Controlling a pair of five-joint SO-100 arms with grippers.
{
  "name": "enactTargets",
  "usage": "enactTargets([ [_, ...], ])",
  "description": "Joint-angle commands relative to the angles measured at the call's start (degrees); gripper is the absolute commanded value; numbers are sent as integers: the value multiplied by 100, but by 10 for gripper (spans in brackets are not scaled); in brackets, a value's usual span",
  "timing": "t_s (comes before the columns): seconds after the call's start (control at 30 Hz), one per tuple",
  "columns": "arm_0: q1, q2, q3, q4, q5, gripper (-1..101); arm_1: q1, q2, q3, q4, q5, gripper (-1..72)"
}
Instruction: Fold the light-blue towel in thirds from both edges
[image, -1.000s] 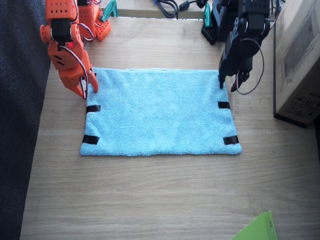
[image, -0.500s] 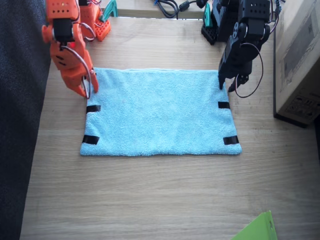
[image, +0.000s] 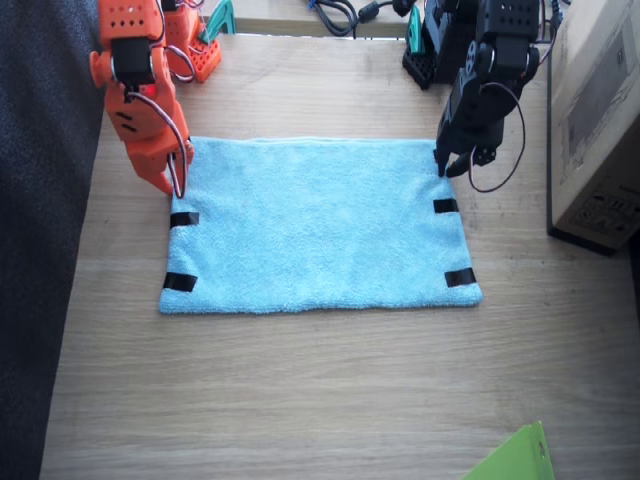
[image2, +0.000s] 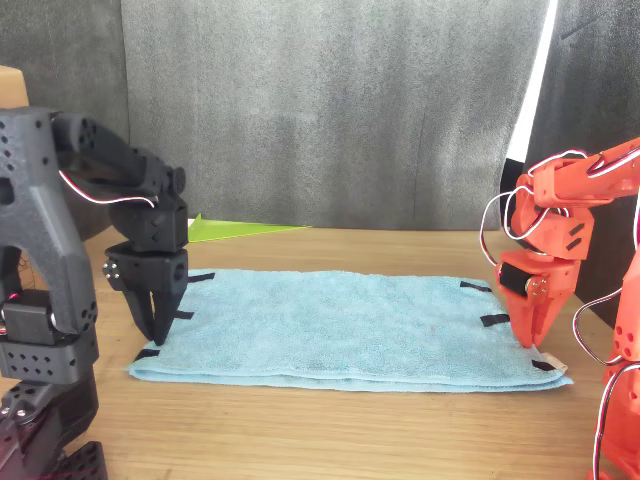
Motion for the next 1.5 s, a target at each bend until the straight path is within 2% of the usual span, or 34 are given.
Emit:
enactTargets([
  [0.0, 141, 229, 44, 79, 105, -1, 167, 97, 62, 88, 105, 1],
  [0.17, 70, 334, 18, 105, 105, -1, 237, 396, -62, 255, 70, 1],
  [0.8, -343, 756, -536, 659, 18, -2, 650, 888, -1406, 1538, 211, 1],
  [1.47, -659, 791, -809, 914, -9, -2, 1661, 202, -3410, 2698, 545, 1],
])
